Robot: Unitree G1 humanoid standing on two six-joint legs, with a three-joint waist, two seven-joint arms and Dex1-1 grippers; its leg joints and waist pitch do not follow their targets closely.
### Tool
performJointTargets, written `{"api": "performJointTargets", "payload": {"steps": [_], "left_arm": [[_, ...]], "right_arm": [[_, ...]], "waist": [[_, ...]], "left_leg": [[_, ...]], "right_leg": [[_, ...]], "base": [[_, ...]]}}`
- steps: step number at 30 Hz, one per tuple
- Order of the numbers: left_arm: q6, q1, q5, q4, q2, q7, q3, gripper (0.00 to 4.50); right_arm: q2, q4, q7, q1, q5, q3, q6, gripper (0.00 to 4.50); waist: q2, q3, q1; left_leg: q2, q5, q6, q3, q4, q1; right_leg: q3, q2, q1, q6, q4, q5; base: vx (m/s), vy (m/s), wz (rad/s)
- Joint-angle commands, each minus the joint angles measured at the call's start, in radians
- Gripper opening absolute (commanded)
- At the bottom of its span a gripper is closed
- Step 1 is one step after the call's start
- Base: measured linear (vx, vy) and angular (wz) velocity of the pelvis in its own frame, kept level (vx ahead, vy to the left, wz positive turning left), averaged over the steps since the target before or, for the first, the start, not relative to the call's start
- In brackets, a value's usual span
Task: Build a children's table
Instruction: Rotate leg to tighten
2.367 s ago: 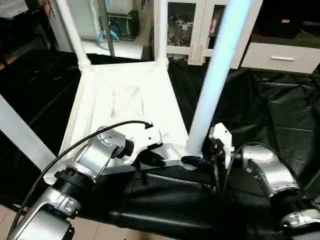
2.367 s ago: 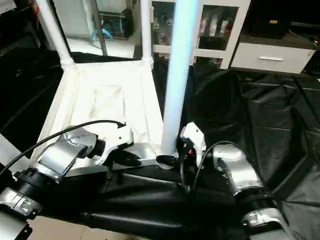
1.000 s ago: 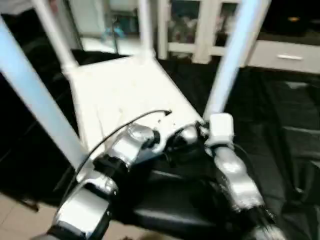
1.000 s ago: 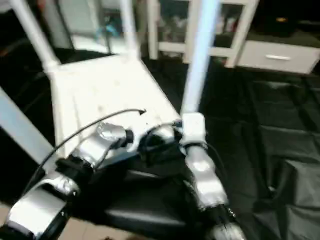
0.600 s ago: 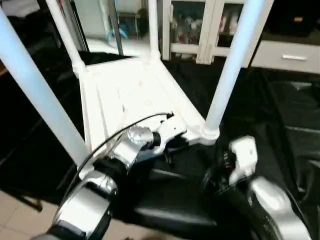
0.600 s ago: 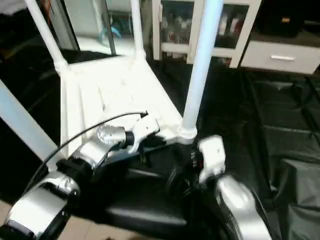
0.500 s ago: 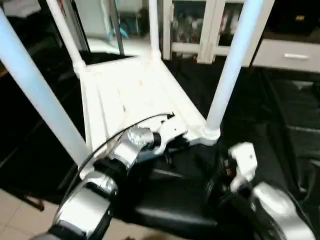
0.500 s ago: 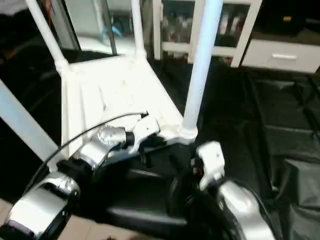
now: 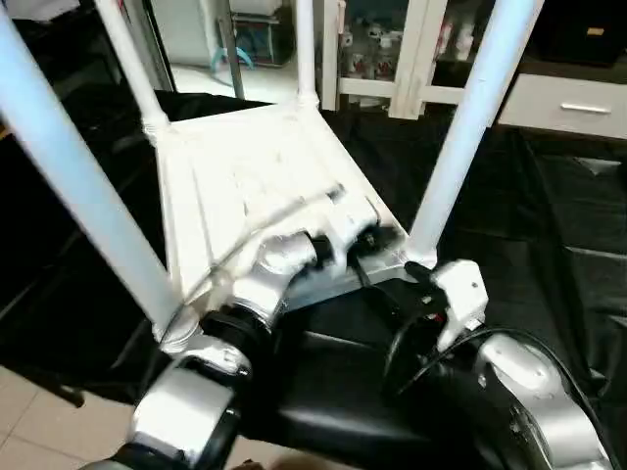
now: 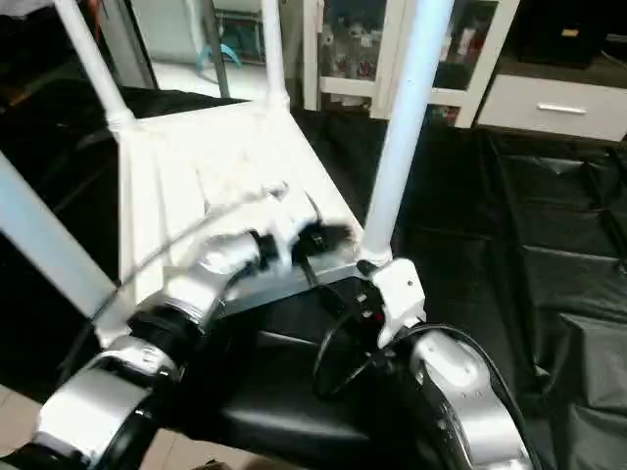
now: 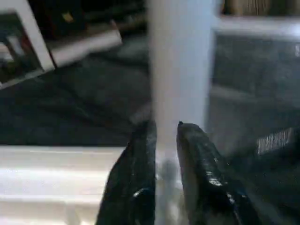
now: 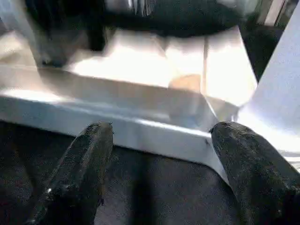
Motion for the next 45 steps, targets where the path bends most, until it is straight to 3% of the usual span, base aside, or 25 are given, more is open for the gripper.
{"api": "performJointTargets", "payload": {"steps": [1, 2, 5, 7, 9, 12, 14, 15, 16, 17, 18, 20, 21, 22, 23, 24, 26, 28, 29, 31, 32, 36, 40, 45], "left_arm": [[0.069, 0.022, -0.036, -0.091, 0.032, -0.029, 0.018, 0.99], [0.094, 0.038, -0.038, -0.127, 0.050, -0.037, 0.019, 0.99], [0.135, 0.070, -0.018, -0.183, 0.091, -0.057, 0.005, 0.99], [0.165, 0.096, -0.003, -0.221, 0.123, -0.075, -0.005, 0.99], [0.227, 0.141, -0.014, -0.296, 0.161, -0.101, -0.008, 0.99], [0.350, 0.227, -0.065, -0.452, 0.224, -0.170, -0.024, 0.99], [0.470, 0.304, -0.121, -0.602, 0.289, -0.253, -0.069, 0.99], [0.508, 0.325, -0.136, -0.649, 0.310, -0.273, -0.085, 0.99], [0.533, 0.336, -0.146, -0.677, 0.319, -0.279, -0.092, 0.99], [0.564, 0.343, -0.157, -0.706, 0.324, -0.278, -0.095, 0.99], [0.581, 0.347, -0.163, -0.723, 0.328, -0.280, -0.099, 0.99], [0.619, 0.359, -0.175, -0.767, 0.335, -0.284, -0.107, 0.99], [0.619, 0.359, -0.175, -0.767, 0.335, -0.284, -0.107, 0.99], [0.646, 0.371, -0.172, -0.807, 0.337, -0.280, -0.114, 0.99], [0.662, 0.379, -0.168, -0.833, 0.339, -0.276, -0.118, 0.99], [0.670, 0.386, -0.164, -0.850, 0.333, -0.263, -0.119, 0.99], [0.681, 0.397, -0.158, -0.884, 0.324, -0.221, -0.119, 0.99], [0.685, 0.400, -0.155, -0.897, 0.317, -0.195, -0.117, 0.99], [0.677, 0.398, -0.151, -0.901, 0.272, -0.127, -0.103, 0.99], [0.673, 0.397, -0.150, -0.901, 0.254, -0.106, -0.100, 0.99], [0.668, 0.398, -0.151, -0.907, 0.240, -0.095, -0.103, 0.99], [0.662, 0.411, -0.172, -0.939, 0.170, -0.063, -0.120, 0.99], [0.654, 0.457, -0.197, -1.019, 0.119, -0.015, -0.152, 0.99], [0.673, 0.502, -0.245, -1.108, 0.136, -0.033, -0.129, 0.99]], "right_arm": [[-0.002, 0.031, 0.030, -0.031, -0.012, 0.028, 0.027, 3.66], [-0.007, 0.040, 0.042, -0.044, -0.019, 0.035, 0.032, 3.66], [-0.008, 0.049, 0.063, -0.057, -0.007, 0.038, 0.055, 3.66], [-0.012, 0.059, 0.072, -0.068, -0.010, 0.041, 0.063, 3.66], [-0.017, 0.081, 0.084, -0.086, -0.012, 0.047, 0.079, 3.66], [-0.019, 0.150, 0.089, -0.130, -0.035, 0.059, 0.089, 3.66], [-0.001, 0.273, 0.064, -0.200, -0.077, 0.073, 0.084, 3.66], [0.008, 0.328, 0.051, -0.232, -0.098, 0.080, 0.068, 3.66], [0.021, 0.374, 0.037, -0.260, -0.110, 0.081, 0.055, 3.66], [0.037, 0.421, 0.018, -0.291, -0.117, 0.076, 0.050, 3.66], [0.048, 0.452, 0.006, -0.311, -0.122, 0.074, 0.046, 3.66], [0.073, 0.530, -0.028, -0.360, -0.132, 0.067, 0.027, 3.66], [0.073, 0.530, -0.028, -0.360, -0.132, 0.067, 0.027, 3.66], [0.093, 0.610, -0.066, -0.410, -0.146, 0.064, 0.002, 3.66], [0.105, 0.662, -0.091, -0.442, -0.156, 0.063, -0.016, 3.66], [0.123, 0.723, -0.119, -0.479, -0.156, 0.051, -0.033, 3.66], [0.149, 0.835, -0.176, -0.546, -0.165, 0.030, -0.084, 3.66], [0.169, 0.897, -0.196, -0.582, -0.154, 0.002, -0.110, 3.66], [0.213, 1.012, -0.246, -0.655, -0.107, -0.072, -0.171, 3.66], [0.227, 1.048, -0.263, -0.678, -0.091, -0.096, -0.185, 3.66], [0.234, 1.087, -0.291, -0.701, -0.087, -0.109, -0.205, 3.66], [0.251, 1.190, -0.368, -0.762, -0.060, -0.157, -0.269, 3.66], [0.264, 1.236, -0.289, -0.808, -0.005, -0.247, -0.352, 3.66], [0.256, 1.163, -0.119, -0.789, 0.026, -0.242, -0.375, 3.66]], "waist": [[-0.028, -0.075, 0.004], [-0.032, -0.075, 0.004], [-0.030, -0.071, 0.004], [-0.027, -0.068, 0.005], [-0.023, -0.062, 0.000], [-0.025, -0.062, -0.001], [-0.025, -0.060, -0.010], [-0.028, -0.057, -0.011], [-0.024, -0.059, -0.011], [-0.028, -0.056, -0.014], [-0.026, -0.058, -0.012], [-0.034, -0.054, -0.012], [-0.031, -0.057, -0.012], [-0.036, -0.055, -0.018], [-0.035, -0.051, -0.018], [-0.039, -0.051, -0.023], [-0.036, -0.051, -0.026], [-0.030, -0.055, -0.024], [-0.028, -0.057, -0.031], [-0.029, -0.060, -0.032], [-0.028, -0.061, -0.032], [-0.031, -0.068, -0.033], [-0.037, -0.066, -0.032], [-0.044, -0.059, -0.031]], "left_leg": [[0.052, 0.025, 0.174, -0.018, -0.053, 0.003], [0.052, 0.035, 0.188, -0.019, -0.052, -0.001], [0.052, 0.033, 0.199, -0.014, -0.046, 0.000], [0.058, -0.009, 0.176, -0.017, -0.052, 0.002], [0.058, -0.074, 0.125, -0.014, -0.059, 0.006], [0.059, -0.111, 0.081, -0.014, -0.064, 0.012], [0.060, -0.123, 0.047, -0.019, -0.073, 0.003], [0.056, -0.138, 0.035, -0.011, -0.070, 0.013], [0.056, -0.138, 0.029, -0.013, -0.068, 0.013], [0.051, -0.131, 0.027, -0.010, -0.069, 0.008], [0.052, -0.137, 0.022, -0.010, -0.068, 0.011], [0.051, -0.139, 0.017, -0.010, -0.070, 0.008], [0.053, -0.142, 0.010, -0.012, -0.069, 0.011], [0.050, -0.153, 0.007, -0.015, -0.072, 0.004], [0.050, -0.170, 0.001, -0.014, -0.074, 0.005], [0.051, -0.184, -0.007, -0.014, -0.074, 0.008], [0.050, -0.186, -0.012, -0.015, -0.074, 0.008], [0.048, -0.164, -0.010, -0.011, -0.069, 0.014], [0.048, -0.156, -0.007, -0.013, -0.068, 0.007], [0.047, -0.154, -0.006, -0.011, -0.067, 0.010], [0.047, -0.127, 0.005, -0.013, -0.066, 0.005], [0.046, -0.075, 0.036, -0.009, -0.057, 0.005], [0.047, -0.088, 0.073, -0.008, -0.055, -0.001], [0.051, -0.137, 0.084, -0.007, -0.057, 0.002]], "right_leg": [[0.041, -0.068, 0.060, -0.275, -0.025, 0.064], [0.040, -0.068, 0.063, -0.278, -0.022, 0.059], [0.042, -0.063, 0.053, -0.267, -0.026, 0.011], [0.042, -0.064, 0.053, -0.262, -0.028, -0.054], [0.044, -0.059, 0.047, -0.245, -0.038, -0.142], [0.045, -0.060, 0.046, -0.238, -0.039, -0.166], [0.046, -0.064, 0.050, -0.247, -0.031, -0.180], [0.048, -0.058, 0.042, -0.240, -0.039, -0.198], [0.048, -0.060, 0.042, -0.246, -0.034, -0.195], [0.049, -0.056, 0.045, -0.241, -0.038, -0.194], [0.050, -0.058, 0.044, -0.244, -0.035, -0.192], [0.051, -0.057, 0.048, -0.230, -0.039, -0.206], [0.051, -0.061, 0.047, -0.235, -0.034, -0.206], [0.049, -0.061, 0.050, -0.234, -0.034, -0.228], [0.048, -0.059, 0.050, -0.214, -0.043, -0.281], [0.050, -0.062, 0.046, -0.213, -0.045, -0.306], [0.050, -0.060, 0.045, -0.208, -0.046, -0.315], [0.050, -0.055, 0.043, -0.214, -0.041, -0.261], [0.048, -0.053, 0.047, -0.232, -0.033, -0.208], [0.048, -0.053, 0.047, -0.238, -0.033, -0.193], [0.046, -0.050, 0.052, -0.248, -0.025, -0.138], [0.044, -0.052, 0.054, -0.277, -0.016, -0.046], [0.042, -0.054, 0.058, -0.278, -0.018, -0.069], [0.041, -0.052, 0.053, -0.268, -0.026, -0.164]], "base": [[0.000, 0.000, 0.00], [0.000, 0.000, 0.00], [0.000, 0.000, 0.00], [0.000, 0.000, 0.00], [0.000, 0.000, 0.00], [0.000, 0.000, 0.00], [0.000, 0.000, 0.00], [0.000, 0.000, 0.00], [0.000, 0.000, 0.00], [0.000, 0.000, 0.00], [0.000, 0.000, 0.00], [0.000, 0.000, 0.00], [0.000, 0.000, 0.00], [0.000, 0.000, 0.00], [0.000, 0.000, 0.00], [0.000, 0.000, 0.00], [0.000, 0.000, 0.00], [0.000, 0.000, 0.00], [0.000, 0.000, 0.00], [0.000, 0.000, 0.00], [0.000, 0.000, 0.00], [0.000, 0.000, 0.00], [0.000, 0.000, 0.00], [0.000, 0.000, 0.00]]}}
